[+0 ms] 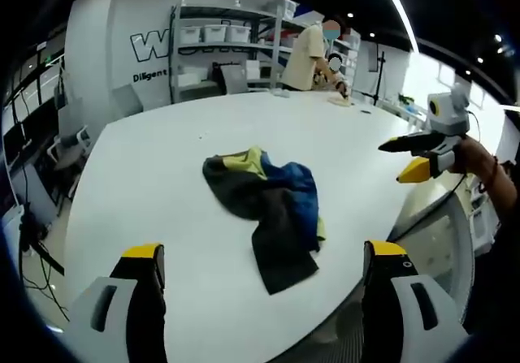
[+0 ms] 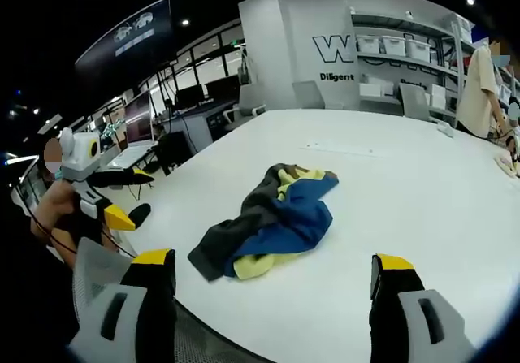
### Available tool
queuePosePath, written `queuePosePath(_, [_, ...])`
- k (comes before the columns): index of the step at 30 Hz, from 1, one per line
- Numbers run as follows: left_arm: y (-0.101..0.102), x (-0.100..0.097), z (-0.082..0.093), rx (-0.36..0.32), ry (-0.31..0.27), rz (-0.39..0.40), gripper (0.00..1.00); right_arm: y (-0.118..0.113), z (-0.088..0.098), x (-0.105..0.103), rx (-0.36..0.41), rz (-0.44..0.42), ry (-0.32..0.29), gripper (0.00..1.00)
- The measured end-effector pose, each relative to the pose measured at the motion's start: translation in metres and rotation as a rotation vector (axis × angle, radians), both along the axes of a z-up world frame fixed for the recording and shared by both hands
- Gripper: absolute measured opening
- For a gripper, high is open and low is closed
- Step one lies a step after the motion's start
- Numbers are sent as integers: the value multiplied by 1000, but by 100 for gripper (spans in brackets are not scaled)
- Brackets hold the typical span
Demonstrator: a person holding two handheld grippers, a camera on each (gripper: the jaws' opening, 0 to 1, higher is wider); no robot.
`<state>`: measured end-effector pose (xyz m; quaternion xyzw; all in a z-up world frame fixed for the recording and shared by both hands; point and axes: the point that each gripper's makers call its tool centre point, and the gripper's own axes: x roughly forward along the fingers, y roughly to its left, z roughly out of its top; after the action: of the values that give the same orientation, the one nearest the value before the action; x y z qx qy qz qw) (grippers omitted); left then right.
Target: Fold the garment on the visible template until the final outline fits inside the template.
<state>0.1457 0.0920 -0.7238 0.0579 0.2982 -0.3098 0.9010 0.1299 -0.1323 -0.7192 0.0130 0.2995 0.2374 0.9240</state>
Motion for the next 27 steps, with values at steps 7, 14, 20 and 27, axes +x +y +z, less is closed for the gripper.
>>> queuePosePath(7, [1, 1, -2, -2, 6, 1, 99, 0, -2, 0, -6, 3, 6, 99])
queuePosePath(14, [0, 4, -1, 4, 8, -5, 99, 1, -4, 2, -7, 9, 11, 99])
queuePosePath(20, [-1, 6, -1, 3, 8, -7, 98, 1, -4, 4, -4, 10, 12, 99])
queuePosePath(27, [2, 8, 0, -4, 4, 7, 98, 3, -2, 7, -11, 21, 12, 99])
